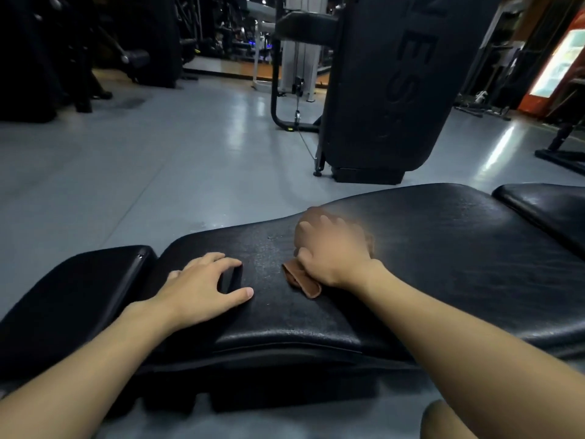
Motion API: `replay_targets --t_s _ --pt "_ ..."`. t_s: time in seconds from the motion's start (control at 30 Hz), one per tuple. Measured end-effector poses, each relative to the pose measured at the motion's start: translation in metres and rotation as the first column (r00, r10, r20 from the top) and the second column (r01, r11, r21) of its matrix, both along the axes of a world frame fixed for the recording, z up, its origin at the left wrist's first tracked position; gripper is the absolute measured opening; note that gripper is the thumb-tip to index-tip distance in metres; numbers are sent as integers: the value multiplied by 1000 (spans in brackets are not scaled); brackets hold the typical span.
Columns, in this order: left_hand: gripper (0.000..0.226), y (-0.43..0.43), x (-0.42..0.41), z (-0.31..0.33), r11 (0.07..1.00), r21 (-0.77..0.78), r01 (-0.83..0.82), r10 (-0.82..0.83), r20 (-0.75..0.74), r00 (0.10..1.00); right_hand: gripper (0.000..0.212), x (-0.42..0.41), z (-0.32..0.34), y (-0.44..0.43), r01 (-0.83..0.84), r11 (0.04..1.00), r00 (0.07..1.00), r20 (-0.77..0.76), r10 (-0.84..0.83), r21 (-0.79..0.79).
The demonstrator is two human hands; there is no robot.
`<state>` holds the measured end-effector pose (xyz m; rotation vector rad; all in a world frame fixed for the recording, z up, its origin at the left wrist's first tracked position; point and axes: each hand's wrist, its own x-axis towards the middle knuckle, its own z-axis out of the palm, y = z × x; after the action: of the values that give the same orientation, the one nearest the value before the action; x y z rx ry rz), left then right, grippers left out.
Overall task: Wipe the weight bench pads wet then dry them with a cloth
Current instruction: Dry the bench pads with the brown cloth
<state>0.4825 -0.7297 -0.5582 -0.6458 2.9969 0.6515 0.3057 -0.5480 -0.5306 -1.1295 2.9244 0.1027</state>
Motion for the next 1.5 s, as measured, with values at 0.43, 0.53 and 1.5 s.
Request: replay_targets --t_s 0.43,0.53,1.5 --pt "94 -59 96 -33 970 193 -147 169 -102 980 63 101 -39 -134 -279 959 959 63 276 44" --pt "117 -71 104 -44 926 344 -153 193 -86 977 63 120 -46 -162 -348 936 935 85 344 40" --pt "76 -31 81 -39 961 259 -100 152 -188 970 56 92 -36 -80 -414 905 909 11 417 -98"
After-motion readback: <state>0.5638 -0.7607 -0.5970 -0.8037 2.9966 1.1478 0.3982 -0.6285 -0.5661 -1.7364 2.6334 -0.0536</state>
